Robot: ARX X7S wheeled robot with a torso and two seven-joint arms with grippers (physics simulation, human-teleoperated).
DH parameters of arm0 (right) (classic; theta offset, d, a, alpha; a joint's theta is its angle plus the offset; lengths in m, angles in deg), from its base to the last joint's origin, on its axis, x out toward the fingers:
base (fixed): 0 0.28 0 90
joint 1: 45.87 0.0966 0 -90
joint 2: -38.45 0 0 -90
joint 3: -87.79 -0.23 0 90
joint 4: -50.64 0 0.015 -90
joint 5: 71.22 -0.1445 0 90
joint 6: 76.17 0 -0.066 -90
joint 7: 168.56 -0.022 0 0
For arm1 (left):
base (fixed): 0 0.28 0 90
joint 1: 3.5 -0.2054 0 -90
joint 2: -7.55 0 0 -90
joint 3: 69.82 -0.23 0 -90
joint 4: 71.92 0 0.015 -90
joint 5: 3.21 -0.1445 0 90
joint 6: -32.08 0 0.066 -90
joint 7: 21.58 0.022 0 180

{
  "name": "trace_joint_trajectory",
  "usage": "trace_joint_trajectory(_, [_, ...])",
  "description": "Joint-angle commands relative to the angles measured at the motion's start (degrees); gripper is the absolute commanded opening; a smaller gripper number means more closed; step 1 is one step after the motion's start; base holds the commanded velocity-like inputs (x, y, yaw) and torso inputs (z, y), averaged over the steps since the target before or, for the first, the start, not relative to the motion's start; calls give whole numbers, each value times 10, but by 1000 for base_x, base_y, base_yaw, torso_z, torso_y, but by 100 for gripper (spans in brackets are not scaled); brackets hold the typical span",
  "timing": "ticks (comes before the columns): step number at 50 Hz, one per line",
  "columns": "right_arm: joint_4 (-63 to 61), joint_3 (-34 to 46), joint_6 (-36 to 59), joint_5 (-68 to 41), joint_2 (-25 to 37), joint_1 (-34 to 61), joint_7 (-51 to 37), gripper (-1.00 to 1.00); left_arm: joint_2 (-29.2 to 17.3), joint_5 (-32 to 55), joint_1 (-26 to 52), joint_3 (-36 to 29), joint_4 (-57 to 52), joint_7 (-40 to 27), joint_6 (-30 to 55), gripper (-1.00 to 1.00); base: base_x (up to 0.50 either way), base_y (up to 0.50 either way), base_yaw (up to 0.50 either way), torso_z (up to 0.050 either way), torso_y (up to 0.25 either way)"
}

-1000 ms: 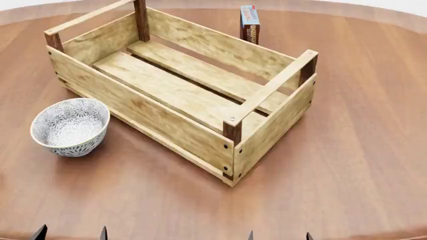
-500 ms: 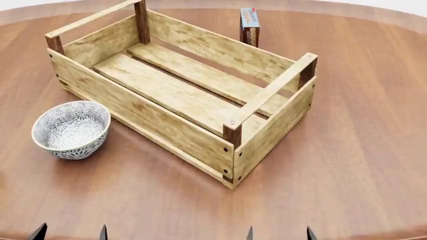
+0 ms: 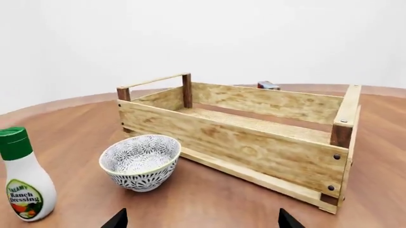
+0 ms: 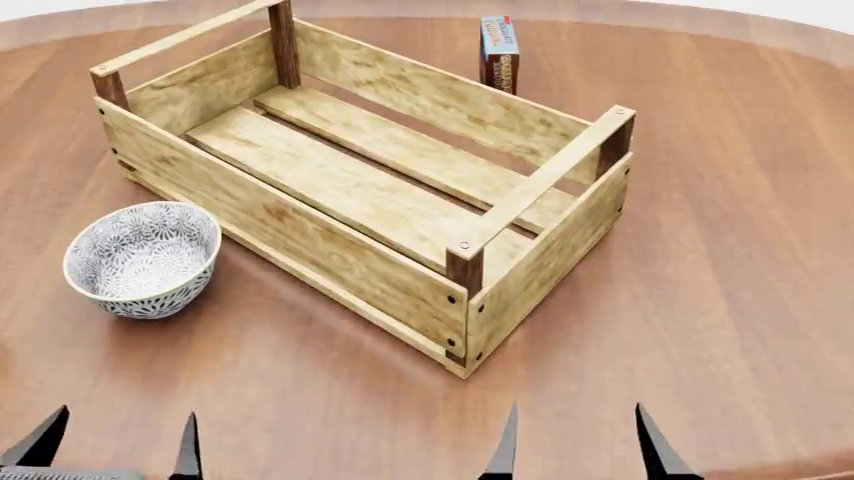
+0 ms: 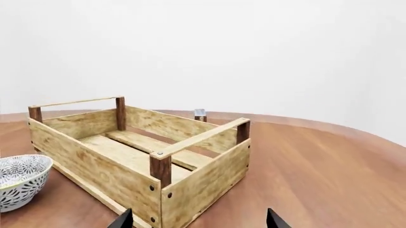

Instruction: Pick up the salad dressing and put it in the tray.

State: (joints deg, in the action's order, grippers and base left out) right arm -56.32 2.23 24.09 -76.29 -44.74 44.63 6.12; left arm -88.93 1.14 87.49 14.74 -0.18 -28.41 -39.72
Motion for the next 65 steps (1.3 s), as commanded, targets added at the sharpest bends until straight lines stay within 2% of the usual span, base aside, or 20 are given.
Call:
trace_joint_trajectory(1, [-74, -19, -2, -7, 5, -4, 11, 100, -6, -16, 0, 13, -107, -9, 44, 100, 0, 0, 0, 0, 0])
trace_joint_trajectory(6, [-72, -18, -7, -20, 9, -2, 16, 100, -11, -9, -4, 12, -121, -8, 43, 100, 0, 0, 0, 0, 0])
trace_joint_trajectory(39, [-68, -6, -11, -18, 20, -6, -18, 100, -25, 5, -5, 5, -101, -26, 28, 100, 0, 497, 0, 0, 0])
trace_joint_trajectory(48, [-69, 6, -12, -31, 29, -10, -5, 100, -29, 8, -6, 3, -100, -30, 27, 100, 0, 1, 0, 0, 0])
trace_joint_trajectory(65, [-77, 3, -20, -42, 36, -13, -12, 100, -35, 15, -5, -1, -105, -37, 27, 100, 491, 0, 0, 0, 0])
